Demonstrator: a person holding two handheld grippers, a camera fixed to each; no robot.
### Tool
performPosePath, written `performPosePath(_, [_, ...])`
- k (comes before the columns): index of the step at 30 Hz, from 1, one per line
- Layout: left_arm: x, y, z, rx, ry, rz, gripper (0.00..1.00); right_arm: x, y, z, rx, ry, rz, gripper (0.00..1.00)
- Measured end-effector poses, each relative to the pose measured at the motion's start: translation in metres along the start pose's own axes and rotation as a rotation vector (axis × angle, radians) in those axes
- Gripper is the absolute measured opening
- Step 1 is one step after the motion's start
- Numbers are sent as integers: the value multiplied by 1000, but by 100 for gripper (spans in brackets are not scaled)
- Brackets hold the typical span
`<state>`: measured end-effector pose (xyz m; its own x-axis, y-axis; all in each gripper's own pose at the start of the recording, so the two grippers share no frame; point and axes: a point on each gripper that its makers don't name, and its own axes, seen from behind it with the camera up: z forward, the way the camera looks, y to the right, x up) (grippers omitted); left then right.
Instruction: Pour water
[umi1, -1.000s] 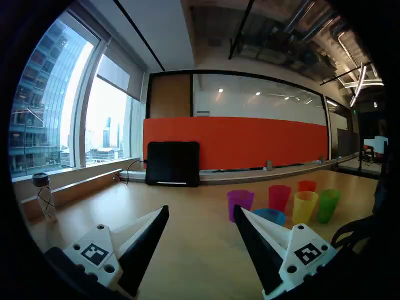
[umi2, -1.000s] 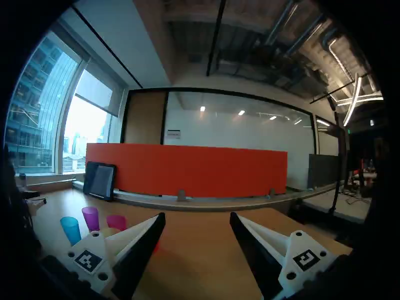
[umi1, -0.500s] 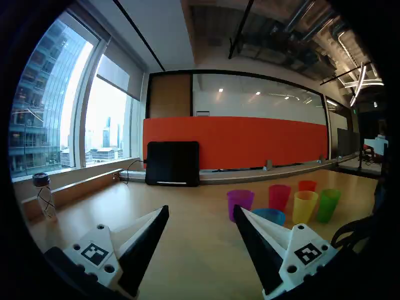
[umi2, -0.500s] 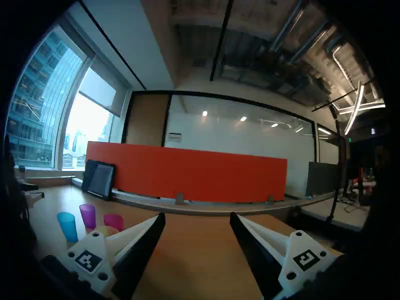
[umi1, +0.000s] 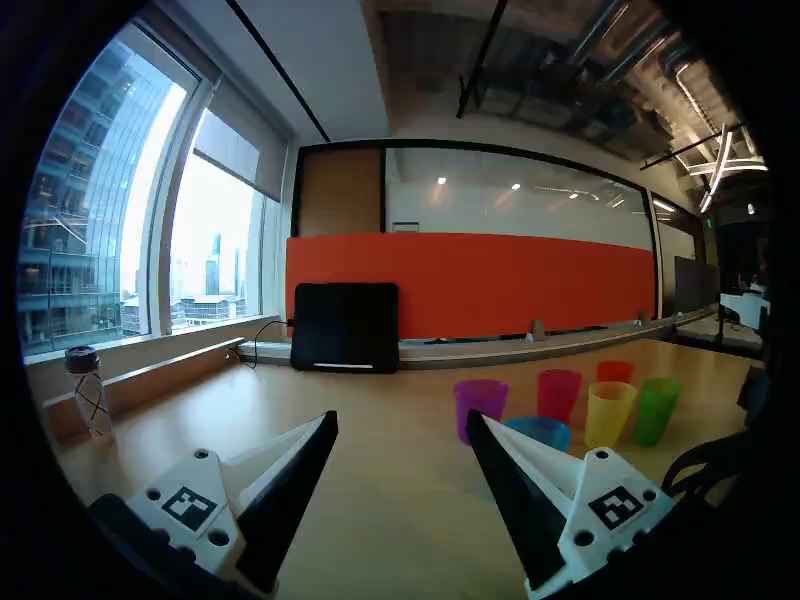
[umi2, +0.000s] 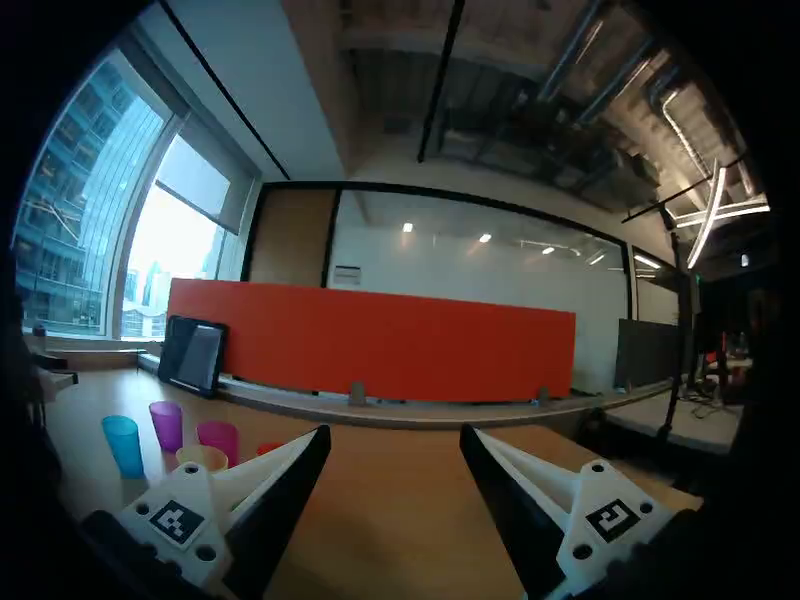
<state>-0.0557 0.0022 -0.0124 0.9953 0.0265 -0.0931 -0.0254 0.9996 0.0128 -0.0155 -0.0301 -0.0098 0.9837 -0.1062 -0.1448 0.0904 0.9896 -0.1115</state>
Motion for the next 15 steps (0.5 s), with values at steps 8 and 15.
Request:
performPosePath(8, [0,0,0,0,0,0,96,-18,2,0,6,-2,7,100])
performPosePath(15, [0,0,0,0,0,0,96,-30,11,-2,-1,-12,45,100])
